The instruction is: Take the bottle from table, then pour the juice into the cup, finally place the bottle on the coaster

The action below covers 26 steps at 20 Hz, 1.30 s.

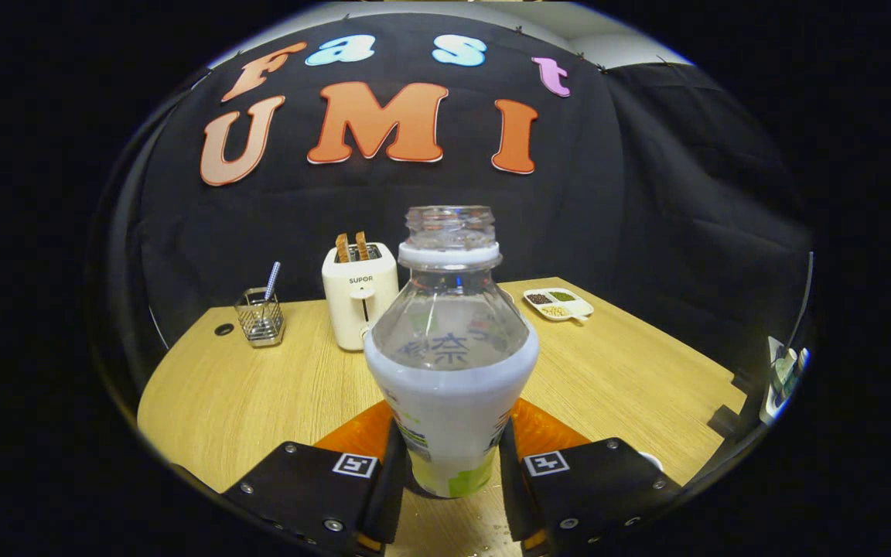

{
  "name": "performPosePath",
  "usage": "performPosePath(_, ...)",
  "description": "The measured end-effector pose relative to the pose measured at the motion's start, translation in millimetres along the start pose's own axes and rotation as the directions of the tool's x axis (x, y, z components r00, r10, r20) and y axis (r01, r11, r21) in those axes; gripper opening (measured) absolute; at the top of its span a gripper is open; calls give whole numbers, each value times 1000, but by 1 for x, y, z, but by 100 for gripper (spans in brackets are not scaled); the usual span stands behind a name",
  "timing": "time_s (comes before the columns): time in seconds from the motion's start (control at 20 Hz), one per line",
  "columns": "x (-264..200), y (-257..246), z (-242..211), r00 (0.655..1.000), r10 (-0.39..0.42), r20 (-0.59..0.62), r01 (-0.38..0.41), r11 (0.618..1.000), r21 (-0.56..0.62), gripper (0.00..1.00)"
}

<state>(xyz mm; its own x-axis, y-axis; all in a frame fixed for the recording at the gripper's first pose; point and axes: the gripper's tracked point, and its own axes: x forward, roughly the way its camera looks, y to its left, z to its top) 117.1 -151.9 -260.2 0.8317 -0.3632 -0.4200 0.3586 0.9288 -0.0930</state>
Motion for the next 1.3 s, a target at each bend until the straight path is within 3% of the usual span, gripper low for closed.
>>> performPosePath(0.45, 33, 20, -28, 999, 16, -37, -17, 1000, -8, 56)
performPosePath(0.9, 29, 10, -39, 999, 10, -46, -6, 996, 84, 66)
performPosePath(1.15, 22, 12, -57, 997, 3, -82, 0, 999, 47, 92)
performPosePath(1.3, 5, 16, -58, 997, 31, -71, -27, 998, 50, 98)
